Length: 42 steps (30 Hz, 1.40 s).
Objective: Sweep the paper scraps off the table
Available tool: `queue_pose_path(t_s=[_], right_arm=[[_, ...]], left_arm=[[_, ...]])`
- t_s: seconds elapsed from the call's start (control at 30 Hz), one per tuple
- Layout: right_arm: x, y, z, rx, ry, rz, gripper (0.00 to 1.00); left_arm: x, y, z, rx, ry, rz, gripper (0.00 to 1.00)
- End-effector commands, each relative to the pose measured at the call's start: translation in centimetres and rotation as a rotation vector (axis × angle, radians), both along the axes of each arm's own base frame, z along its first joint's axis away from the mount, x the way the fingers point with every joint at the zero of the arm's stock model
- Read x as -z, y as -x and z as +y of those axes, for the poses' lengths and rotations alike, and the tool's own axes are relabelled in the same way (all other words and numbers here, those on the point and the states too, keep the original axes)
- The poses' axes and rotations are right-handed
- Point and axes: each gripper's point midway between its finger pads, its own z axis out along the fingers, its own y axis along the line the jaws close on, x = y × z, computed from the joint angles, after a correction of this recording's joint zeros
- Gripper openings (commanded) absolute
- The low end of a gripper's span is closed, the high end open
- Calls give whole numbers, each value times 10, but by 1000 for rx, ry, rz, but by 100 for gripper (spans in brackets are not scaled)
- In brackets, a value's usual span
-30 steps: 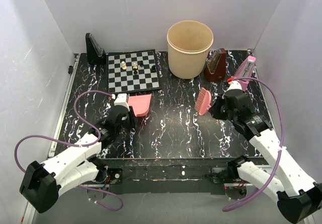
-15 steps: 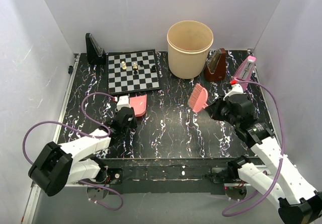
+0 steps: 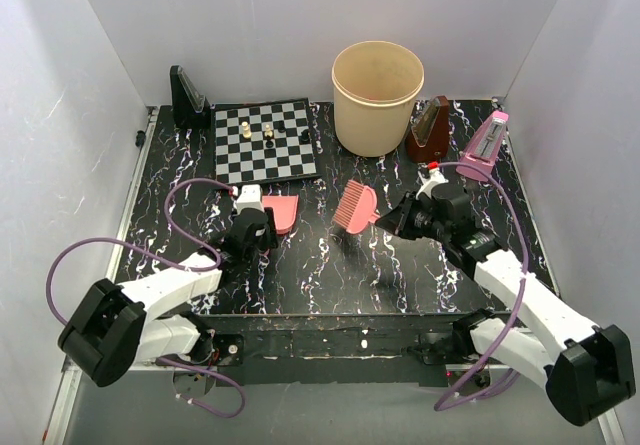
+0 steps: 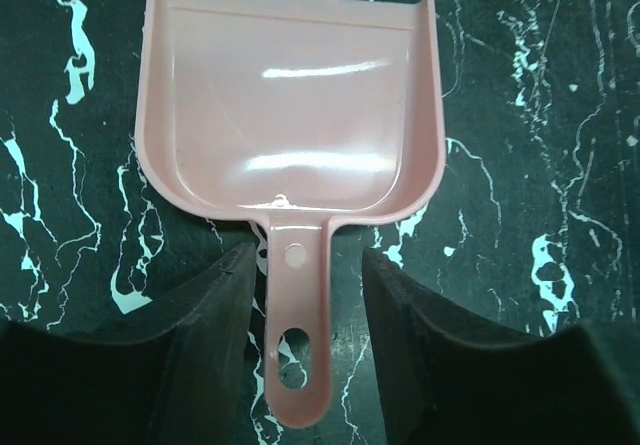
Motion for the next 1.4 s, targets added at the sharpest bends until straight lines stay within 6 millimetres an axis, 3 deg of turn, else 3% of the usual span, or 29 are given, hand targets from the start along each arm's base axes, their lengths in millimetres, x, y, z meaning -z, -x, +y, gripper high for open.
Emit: queue_pose_path(t_s=[0.0, 0.07, 0.1, 0.33, 0.5, 0.57, 0.7, 0.8, 0.87, 0.93, 1.2, 1.33, 1.37], right_arm=[[-16, -18, 14, -8, -68, -57, 1], [-19, -29, 15, 19, -76, -80, 1], [-19, -33, 16, 27, -74, -85, 1], [-11, -72, 17, 125, -40, -40, 1], [1, -88, 29, 91, -43, 76, 1], [13, -90, 24, 104, 14, 156, 1], [23, -95, 9, 150, 139, 212, 25], [22, -94, -6, 186, 213, 198, 35], [19, -93, -21, 231, 269, 184, 47], [14, -92, -35, 261, 326, 155, 68], [-24, -77, -82, 375, 451, 15, 68], [-61, -65, -90, 401, 378, -120, 68], [-75, -60, -92, 412, 342, -179, 68]], left_arm=[[-46, -12, -6, 10, 35, -110, 56], [-59, -9, -3, 10, 41, -124, 58], [-65, -8, -3, 15, 48, -135, 75], [-96, 1, 3, 13, 101, -200, 78], [-99, 10, 0, 58, 139, -225, 78], [-101, 13, 1, 66, 150, -235, 78], [-106, 17, 2, 76, 157, -247, 78], [-108, 16, 6, 59, 154, -256, 78], [-110, 16, 7, 53, 154, -260, 78], [-110, 16, 6, 58, 153, -263, 78], [-124, 21, 16, 28, 145, -273, 79], [-150, 26, 23, 10, 198, -340, 81], [-159, 29, 23, 18, 216, -363, 87]])
